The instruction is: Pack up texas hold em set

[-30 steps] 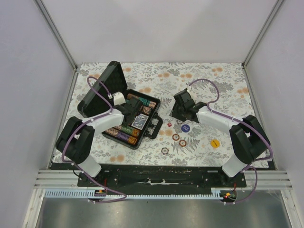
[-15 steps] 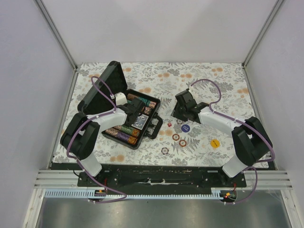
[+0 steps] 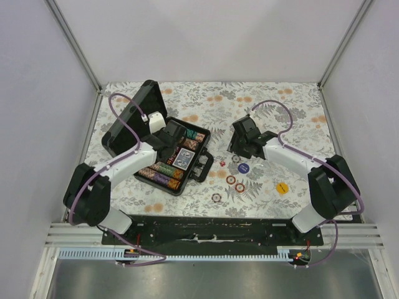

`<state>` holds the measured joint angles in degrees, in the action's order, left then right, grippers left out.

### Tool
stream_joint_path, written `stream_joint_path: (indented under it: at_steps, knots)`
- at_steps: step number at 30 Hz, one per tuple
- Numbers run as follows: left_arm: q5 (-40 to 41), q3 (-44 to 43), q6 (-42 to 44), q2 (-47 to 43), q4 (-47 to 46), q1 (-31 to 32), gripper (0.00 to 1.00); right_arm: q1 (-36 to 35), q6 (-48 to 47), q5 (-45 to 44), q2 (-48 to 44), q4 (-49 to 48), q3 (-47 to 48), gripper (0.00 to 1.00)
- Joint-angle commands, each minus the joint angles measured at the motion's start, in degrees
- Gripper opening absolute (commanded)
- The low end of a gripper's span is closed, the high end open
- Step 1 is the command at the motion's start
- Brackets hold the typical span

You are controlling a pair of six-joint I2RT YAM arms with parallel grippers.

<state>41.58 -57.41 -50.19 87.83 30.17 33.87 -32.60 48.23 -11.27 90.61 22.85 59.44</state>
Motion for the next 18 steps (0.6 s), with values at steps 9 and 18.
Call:
stream_joint_path:
  at_steps: [9,18]
  knots:
    - [-13.5,-2.6,13.5,-13.5,0.1,0.8,0.5,1.3,-13.7,2.5,0.9,6.8,2.5,0.63]
    - [-22.9,-2.4,21.8,-22.7,-0.3,0.8,0.64,-1.7,-24.4,14.6,4.9,0.3,3.4,0.68]
